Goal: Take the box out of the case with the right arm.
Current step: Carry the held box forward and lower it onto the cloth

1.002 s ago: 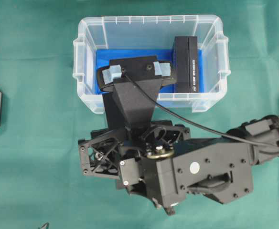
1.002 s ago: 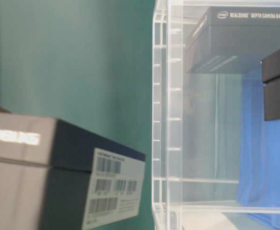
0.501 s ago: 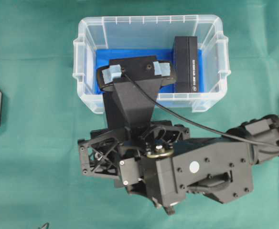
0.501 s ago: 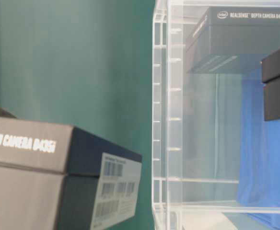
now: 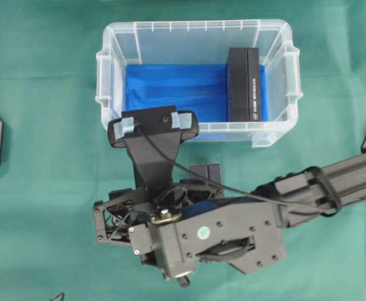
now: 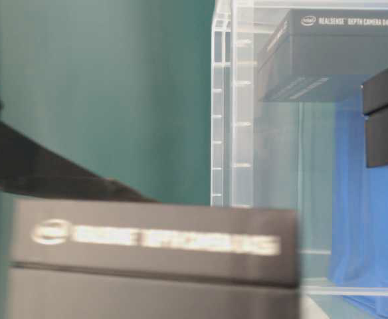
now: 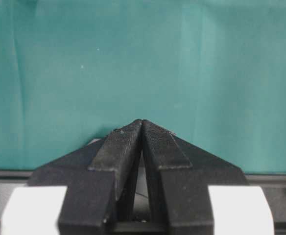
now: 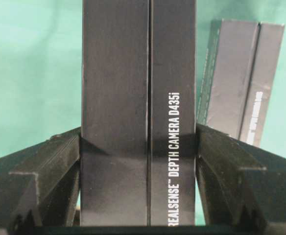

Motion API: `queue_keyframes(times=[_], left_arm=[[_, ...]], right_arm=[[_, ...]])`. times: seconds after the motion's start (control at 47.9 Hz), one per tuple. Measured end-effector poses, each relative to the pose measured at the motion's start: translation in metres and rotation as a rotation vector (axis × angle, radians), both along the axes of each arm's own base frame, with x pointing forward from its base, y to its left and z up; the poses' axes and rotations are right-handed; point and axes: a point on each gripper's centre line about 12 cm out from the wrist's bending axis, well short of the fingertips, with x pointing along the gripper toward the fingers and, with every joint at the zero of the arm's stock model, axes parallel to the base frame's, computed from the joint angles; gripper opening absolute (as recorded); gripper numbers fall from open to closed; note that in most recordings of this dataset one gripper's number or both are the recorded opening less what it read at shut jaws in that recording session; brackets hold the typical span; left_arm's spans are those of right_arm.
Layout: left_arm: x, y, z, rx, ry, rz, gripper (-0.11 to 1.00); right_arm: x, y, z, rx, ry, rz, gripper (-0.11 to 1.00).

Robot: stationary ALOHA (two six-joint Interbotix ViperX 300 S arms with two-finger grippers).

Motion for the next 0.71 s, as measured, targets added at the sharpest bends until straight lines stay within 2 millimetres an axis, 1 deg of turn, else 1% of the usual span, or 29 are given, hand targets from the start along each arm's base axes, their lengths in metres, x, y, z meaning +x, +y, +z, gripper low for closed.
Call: queue_keyframes(times=[0.125,0.397,0.606,0.71], left_arm=[[0.000,0.000,0.000,0.000,0.000,0.000,0.02],[0.000,0.000,0.000,0.000,0.000,0.000,0.02],[0.000,0.000,0.000,0.000,0.000,0.000,0.02],[0.000,0.000,0.000,0.000,0.000,0.000,0.02]], right_arm=[[0.004,0.002,-0.018,0.005,0.025,-0.003,0.68],[0.015,0.011,-0.062,0.058,0.009,-0.003,0.68],[0.019,0.011,-0.104,0.099,0.009,-0.034,0.68],[0.021,0.008,-0.116,0.122,0.007,-0.043,0.68]])
